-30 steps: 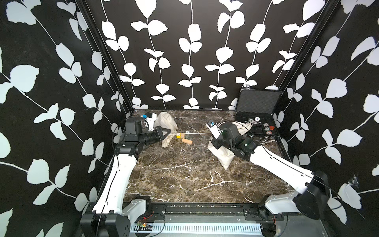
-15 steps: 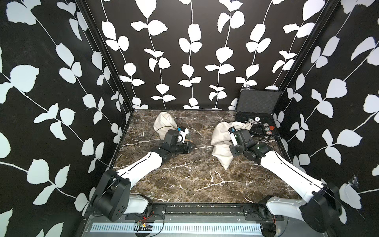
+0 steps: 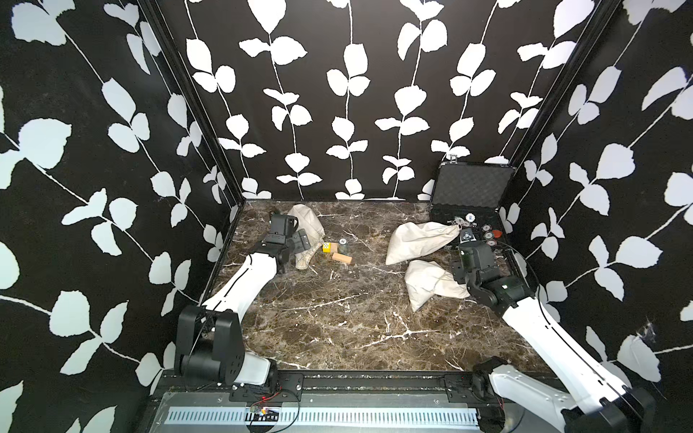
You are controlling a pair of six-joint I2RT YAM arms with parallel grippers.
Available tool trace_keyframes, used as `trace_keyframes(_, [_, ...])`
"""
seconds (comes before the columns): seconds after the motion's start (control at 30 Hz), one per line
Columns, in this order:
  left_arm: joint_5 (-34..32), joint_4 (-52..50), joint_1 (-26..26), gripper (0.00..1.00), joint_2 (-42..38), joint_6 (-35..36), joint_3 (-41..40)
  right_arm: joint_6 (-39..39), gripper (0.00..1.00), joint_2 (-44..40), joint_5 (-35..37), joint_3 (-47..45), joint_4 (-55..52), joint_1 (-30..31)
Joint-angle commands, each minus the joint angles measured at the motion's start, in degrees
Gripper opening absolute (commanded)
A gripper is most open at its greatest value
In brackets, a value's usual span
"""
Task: Close the soil bag
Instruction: Frap the soil bag at the center of the board, then pick up the soil bag from the center of the board.
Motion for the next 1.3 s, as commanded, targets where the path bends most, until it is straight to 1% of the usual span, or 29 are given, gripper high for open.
trace_keyframes(0.0, [-2.09,-1.97,0.17,0.99,8.46,1.76,6.27,0.84,0.89,-1.53,-1.58,-1.87,4.11,0.14])
trace_keyframes(0.1, [-0.36,-3.49,0.20,0.99,16.77,1.81,14.18,1.08,0.95,-2.25,-3.02,-2.72,5.00,0.20])
trace_keyframes(0.23, [4.79,-4.87,0.14,0.99,26.26,0.57,21.77,1.03,0.98,-2.16,-4.30,-3.69,5.26,0.20])
trace_keyframes(0.37, [7.04,-5.55,0.03,0.99,33.62,-0.94,24.65,0.79,1.00,-1.36,-6.10,-3.87,5.88,0.12])
trace_keyframes(0.43, [7.39,-7.12,0.02,0.99,35.64,-1.15,24.83,0.66,1.00,-1.09,-7.68,-3.54,5.92,0.19])
trace_keyframes(0.47, [7.81,-7.04,0.10,0.96,35.85,-1.06,24.11,0.45,1.00,-1.09,-8.75,-3.50,6.16,0.27])
trace_keyframes(0.5, [8.18,-6.14,0.26,0.91,35.42,-0.93,22.63,0.14,1.00,-1.10,-9.69,-3.54,6.53,0.28])
trace_keyframes(0.53, [8.50,-4.86,0.53,0.83,34.46,-0.78,20.91,-0.05,1.00,-1.08,-10.50,-3.58,6.95,0.28])
trace_keyframes(0.57, [8.99,-3.36,0.87,0.70,32.82,-0.51,18.99,-0.16,0.99,-1.08,-11.57,-3.66,7.57,0.28])
trace_keyframes(0.6, [9.44,-2.26,1.38,0.52,31.28,-0.23,17.02,-0.20,0.99,-1.01,-12.28,-3.72,7.85,0.24])
trace_keyframes(0.67, [10.18,-1.48,2.39,0.27,28.14,1.09,13.98,-0.15,0.98,-0.76,-14.01,-3.61,8.61,0.51])
trace_keyframes(0.73, [10.73,-1.29,3.07,0.06,24.49,2.94,11.08,-0.02,0.97,-0.39,-16.03,-3.84,10.03,0.99])
trace_keyframes(0.77, [11.01,-1.08,3.13,0.00,22.36,3.99,9.53,-0.06,0.97,-0.27,-16.64,-3.97,10.49,1.12])
trace_keyframes(0.87, [12.64,-0.64,3.09,0.00,14.39,7.45,3.59,-1.13,0.96,1.32,-20.67,-3.49,12.73,3.11])
trace_keyframes(0.93, [15.55,1.06,3.12,0.00,8.42,8.89,-0.45,-2.38,0.96,2.77,-22.79,-2.62,13.31,4.60])
trace_keyframes(1.03, [17.40,1.52,2.99,0.00,-0.50,10.62,-3.72,-5.07,0.96,6.16,-24.57,-0.27,13.43,8.04])
trace_keyframes(1.1, [16.26,0.15,2.99,0.00,-5.54,12.21,-3.13,-6.23,0.96,8.07,-24.55,1.13,13.73,10.11])
trace_keyframes(1.17, [14.93,-2.90,3.01,0.00,-9.50,14.53,-0.21,-6.58,0.96,9.27,-24.39,2.23,14.27,11.93])
trace_keyframes(1.23, [15.94,-5.72,2.89,0.00,-12.58,17.04,3.44,-6.60,0.96,9.51,-24.72,2.35,15.31,13.30])
trace_keyframes(1.27, [17.60,-6.60,2.78,0.00,-13.89,18.12,5.05,-6.62,0.96,9.37,-24.92,2.28,15.55,13.58])
